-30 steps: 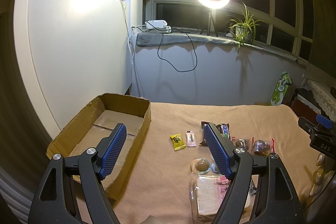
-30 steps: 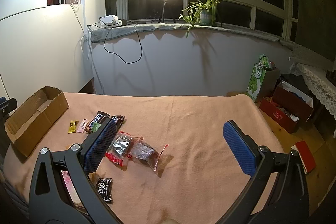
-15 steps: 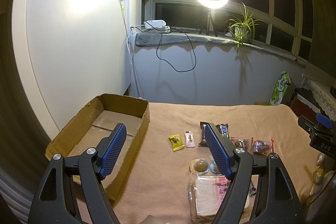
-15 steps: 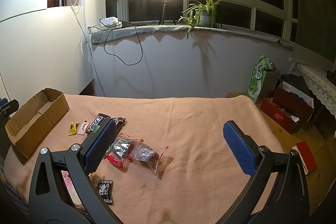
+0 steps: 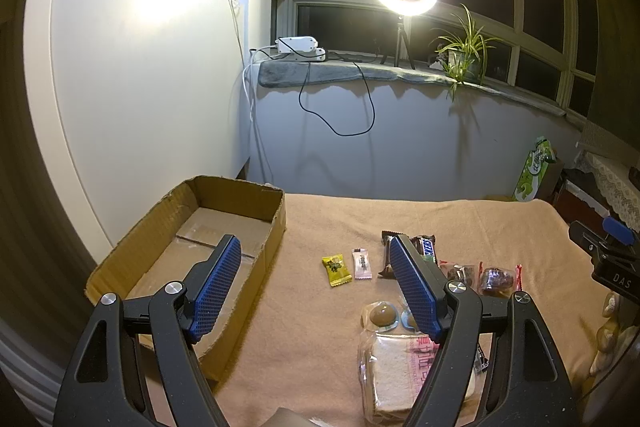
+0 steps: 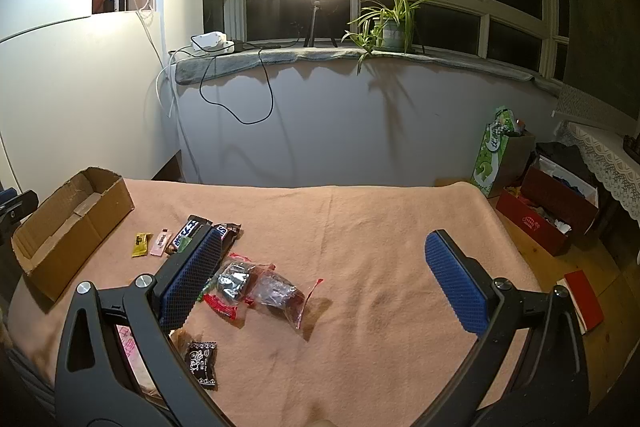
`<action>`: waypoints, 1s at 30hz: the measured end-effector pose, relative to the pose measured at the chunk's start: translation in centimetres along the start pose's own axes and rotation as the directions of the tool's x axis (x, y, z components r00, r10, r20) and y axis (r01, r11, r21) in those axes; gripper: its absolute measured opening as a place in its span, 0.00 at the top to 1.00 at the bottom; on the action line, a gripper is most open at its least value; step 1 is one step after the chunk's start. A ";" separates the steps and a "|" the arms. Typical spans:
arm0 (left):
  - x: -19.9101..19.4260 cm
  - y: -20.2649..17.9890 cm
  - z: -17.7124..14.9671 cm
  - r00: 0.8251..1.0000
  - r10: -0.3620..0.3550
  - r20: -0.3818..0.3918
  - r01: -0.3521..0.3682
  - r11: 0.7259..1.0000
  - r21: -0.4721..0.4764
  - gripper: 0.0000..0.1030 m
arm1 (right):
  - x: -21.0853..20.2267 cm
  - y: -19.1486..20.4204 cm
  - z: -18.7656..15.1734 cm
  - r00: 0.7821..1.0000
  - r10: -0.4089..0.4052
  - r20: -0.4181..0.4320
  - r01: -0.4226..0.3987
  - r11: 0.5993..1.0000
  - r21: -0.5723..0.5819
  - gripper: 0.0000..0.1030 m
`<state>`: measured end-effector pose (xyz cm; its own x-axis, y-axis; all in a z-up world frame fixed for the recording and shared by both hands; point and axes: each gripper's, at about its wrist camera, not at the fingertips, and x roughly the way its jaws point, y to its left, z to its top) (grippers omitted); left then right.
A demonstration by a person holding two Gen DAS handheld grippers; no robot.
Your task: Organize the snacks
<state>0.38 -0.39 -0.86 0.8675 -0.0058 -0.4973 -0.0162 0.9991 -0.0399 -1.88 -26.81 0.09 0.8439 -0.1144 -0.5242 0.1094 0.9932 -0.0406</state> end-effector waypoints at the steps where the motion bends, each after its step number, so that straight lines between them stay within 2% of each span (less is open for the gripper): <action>1: 0.0 0.0 0.0 1.000 0.000 0.000 0.000 1.000 0.000 0.25 | 0.0 0.0 0.0 1.000 -0.001 0.001 0.001 1.000 0.000 0.00; 30: 0.0 -0.4 -0.3 1.000 -0.014 -0.008 0.014 1.000 0.008 0.25 | 0.1 0.8 -0.5 1.000 0.017 -0.010 -0.017 1.000 -0.009 0.00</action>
<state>0.21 -0.79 -1.08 0.8636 -0.0201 -0.5037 -0.0001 0.9992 -0.0401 -1.98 -26.02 -0.38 0.8405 -0.0978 -0.5329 0.0907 0.9951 -0.0396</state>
